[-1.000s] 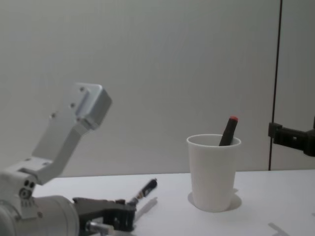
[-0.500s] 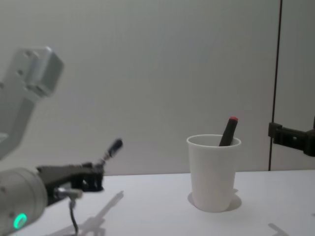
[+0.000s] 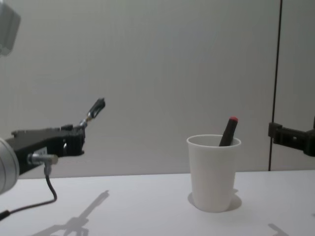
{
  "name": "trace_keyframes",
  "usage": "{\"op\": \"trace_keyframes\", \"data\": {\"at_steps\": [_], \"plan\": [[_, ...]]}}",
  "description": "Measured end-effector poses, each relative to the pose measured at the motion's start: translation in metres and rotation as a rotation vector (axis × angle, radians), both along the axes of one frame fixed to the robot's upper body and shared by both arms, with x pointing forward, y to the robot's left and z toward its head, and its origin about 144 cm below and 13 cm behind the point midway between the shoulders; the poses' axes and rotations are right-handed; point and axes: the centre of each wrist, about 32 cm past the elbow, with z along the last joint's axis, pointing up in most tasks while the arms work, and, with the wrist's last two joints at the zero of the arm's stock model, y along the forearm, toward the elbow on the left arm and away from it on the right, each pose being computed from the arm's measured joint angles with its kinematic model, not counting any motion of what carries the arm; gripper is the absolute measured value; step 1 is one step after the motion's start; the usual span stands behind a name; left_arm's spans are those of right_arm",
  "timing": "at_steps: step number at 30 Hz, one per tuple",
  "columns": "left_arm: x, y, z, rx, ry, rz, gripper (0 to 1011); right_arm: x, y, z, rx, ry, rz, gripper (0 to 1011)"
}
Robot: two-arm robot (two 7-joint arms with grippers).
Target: Place the pen into the pen holder.
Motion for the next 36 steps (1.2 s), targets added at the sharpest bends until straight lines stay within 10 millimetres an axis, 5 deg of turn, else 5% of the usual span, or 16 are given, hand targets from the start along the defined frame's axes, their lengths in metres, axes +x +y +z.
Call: {"op": "trace_keyframes", "data": {"at_steps": [17,36], "plan": [[0.004,0.004,0.016,0.000,-0.097,-0.191,130,0.000,0.000,0.000,0.000,0.000,0.000,1001],[0.030,-0.009,0.025,-0.021,-0.155,-0.487,130,0.000,0.000,0.000,0.000,0.000,0.000,1001]]}}
